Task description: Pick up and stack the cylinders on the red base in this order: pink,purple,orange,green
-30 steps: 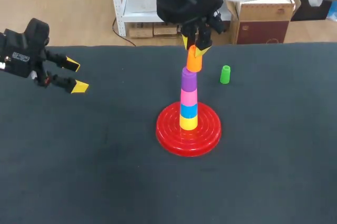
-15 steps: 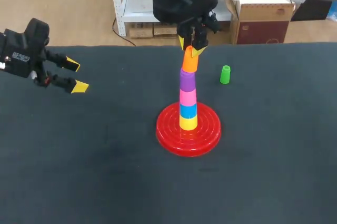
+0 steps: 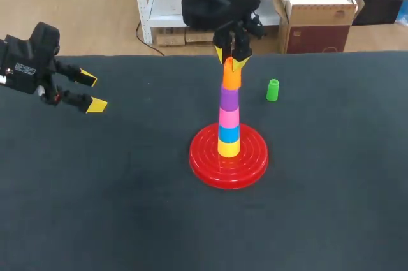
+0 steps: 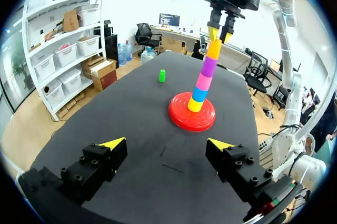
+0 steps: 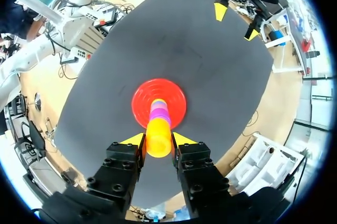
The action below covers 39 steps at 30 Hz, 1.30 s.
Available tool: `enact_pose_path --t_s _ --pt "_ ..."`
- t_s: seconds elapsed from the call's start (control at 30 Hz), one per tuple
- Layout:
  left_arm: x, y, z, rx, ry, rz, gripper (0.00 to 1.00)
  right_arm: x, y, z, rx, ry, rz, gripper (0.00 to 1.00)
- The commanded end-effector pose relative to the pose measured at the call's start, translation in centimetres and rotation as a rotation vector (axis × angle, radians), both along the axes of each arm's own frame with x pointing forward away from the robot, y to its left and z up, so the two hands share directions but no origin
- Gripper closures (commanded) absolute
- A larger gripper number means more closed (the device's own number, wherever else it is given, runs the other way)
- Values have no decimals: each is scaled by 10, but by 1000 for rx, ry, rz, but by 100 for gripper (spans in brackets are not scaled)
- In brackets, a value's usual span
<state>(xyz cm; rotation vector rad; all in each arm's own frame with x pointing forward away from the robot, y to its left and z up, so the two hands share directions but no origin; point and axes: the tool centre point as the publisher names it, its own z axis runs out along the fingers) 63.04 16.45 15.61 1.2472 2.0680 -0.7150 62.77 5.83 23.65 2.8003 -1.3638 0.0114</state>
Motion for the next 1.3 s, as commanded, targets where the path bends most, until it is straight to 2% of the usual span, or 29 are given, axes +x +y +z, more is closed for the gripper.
enact_pose_path --t_s 0.03,0.43,0.7,0.87,1.0,1.03,1.07,1.1,1.3 --pt "0 1 -1 -3 -3 -2 0 0 5 -3 -9 9 3 100" --pt "0 1 -1 -3 -3 -2 0 -4 6 -12 13 26 -18 100" --pt "0 1 -1 -3 -3 -2 0 -6 8 -14 5 26 -13 100" --pt "0 1 -1 -3 -3 -2 0 -11 6 -23 -8 46 -15 100" --pt "0 1 -1 -3 -3 -2 0 -11 7 -24 13 49 -21 100" --pt "0 1 -1 -3 -3 -2 0 -10 8 -22 25 44 -19 81" --pt "0 1 -1 -3 -3 -2 0 -9 8 -20 36 41 -19 50" --pt "0 1 -1 -3 -3 -2 0 -8 9 -16 46 32 -17 0" --pt "0 1 -1 -3 -3 -2 0 3 7 13 107 -16 -18 0"
